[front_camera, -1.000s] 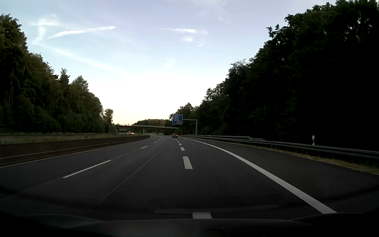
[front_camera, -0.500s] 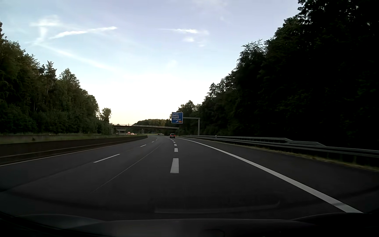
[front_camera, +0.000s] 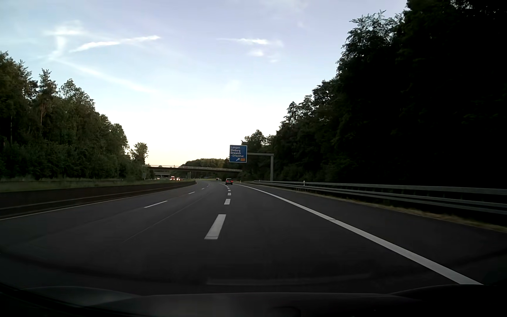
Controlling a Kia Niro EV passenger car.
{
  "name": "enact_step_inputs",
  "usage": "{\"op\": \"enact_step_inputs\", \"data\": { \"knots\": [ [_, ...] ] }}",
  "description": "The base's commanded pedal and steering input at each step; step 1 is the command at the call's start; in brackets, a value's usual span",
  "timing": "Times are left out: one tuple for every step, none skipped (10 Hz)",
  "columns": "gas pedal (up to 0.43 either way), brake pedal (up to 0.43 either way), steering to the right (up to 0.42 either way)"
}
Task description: Follow the waypoints while adhering to traffic rules and regulations
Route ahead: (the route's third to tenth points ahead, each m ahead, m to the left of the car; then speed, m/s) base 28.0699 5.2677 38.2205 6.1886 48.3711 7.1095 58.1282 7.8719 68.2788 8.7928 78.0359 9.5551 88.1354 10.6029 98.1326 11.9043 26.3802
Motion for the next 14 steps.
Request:
{"op": "enact_step_inputs", "data": {
  "knots": [
    [0.000, 0.000, -0.008],
    [0.000, 0.000, -0.009],
    [0.000, 0.000, -0.010],
    [0.000, 0.000, -0.011],
    [0.000, 0.000, -0.012],
    [0.000, 0.000, -0.012],
    [0.000, 0.000, -0.012],
    [0.000, 0.000, -0.012],
    [0.000, 0.000, -0.012],
    [0.000, 0.000, -0.012],
    [0.000, 0.000, -0.012],
    [0.000, 0.012, -0.012],
    [0.000, 0.024, -0.012],
    [0.000, 0.049, -0.012]
  ]
}}
